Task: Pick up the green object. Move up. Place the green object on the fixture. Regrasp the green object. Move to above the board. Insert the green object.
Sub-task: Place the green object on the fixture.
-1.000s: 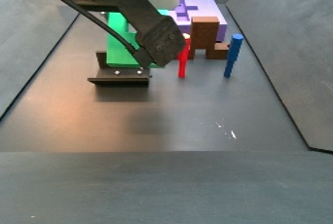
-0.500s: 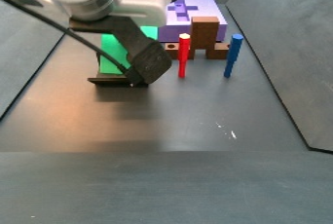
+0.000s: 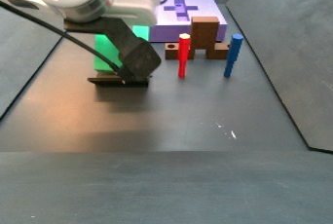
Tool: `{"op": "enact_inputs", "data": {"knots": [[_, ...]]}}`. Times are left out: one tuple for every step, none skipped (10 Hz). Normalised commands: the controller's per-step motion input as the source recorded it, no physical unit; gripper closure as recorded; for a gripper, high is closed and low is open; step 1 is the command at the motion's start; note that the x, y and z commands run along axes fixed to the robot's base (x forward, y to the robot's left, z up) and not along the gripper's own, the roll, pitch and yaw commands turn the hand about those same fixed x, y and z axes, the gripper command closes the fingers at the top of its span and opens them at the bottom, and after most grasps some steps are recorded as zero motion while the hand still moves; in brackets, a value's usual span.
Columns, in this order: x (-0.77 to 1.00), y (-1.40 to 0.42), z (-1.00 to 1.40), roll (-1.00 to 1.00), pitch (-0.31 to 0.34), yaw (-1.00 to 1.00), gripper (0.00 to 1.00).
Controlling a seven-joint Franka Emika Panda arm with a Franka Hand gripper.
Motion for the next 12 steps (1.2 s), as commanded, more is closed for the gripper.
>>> {"op": "enact_inputs", "data": {"knots": [[0.93, -0.40, 0.55, -0.24, 0.391, 0.00, 1.00], [0.97, -0.16, 0.35, -0.30, 0.406, 0.00, 1.00], [0.95, 0.00, -0.03, -0.13, 0.123, -0.01, 1.00], [0.64, 0.07, -0.19, -0.06, 0.000, 0.00, 1.00], [0.21, 0.02, -0.25, -0.07, -0.057, 0.00, 1.00], [-0.02, -0.06, -0.32, 0.00, -0.129, 0.00, 1.00], [0.03, -0.08, -0.28, 0.00, -0.040, 0.01, 1.00], [0.04, -0.06, -0.26, 0.03, 0.000, 0.02, 1.00], [0.00, -0.07, -0.27, 0.18, 0.000, 0.05, 1.00], [-0.27, -0.01, -0.26, 0.68, 0.000, 0.02, 1.00], [-0.06, 0.00, -0.20, 0.37, 0.000, 0.00, 1.00], [0.00, 0.00, -0.14, 0.25, 0.000, 0.00, 1.00]]}}
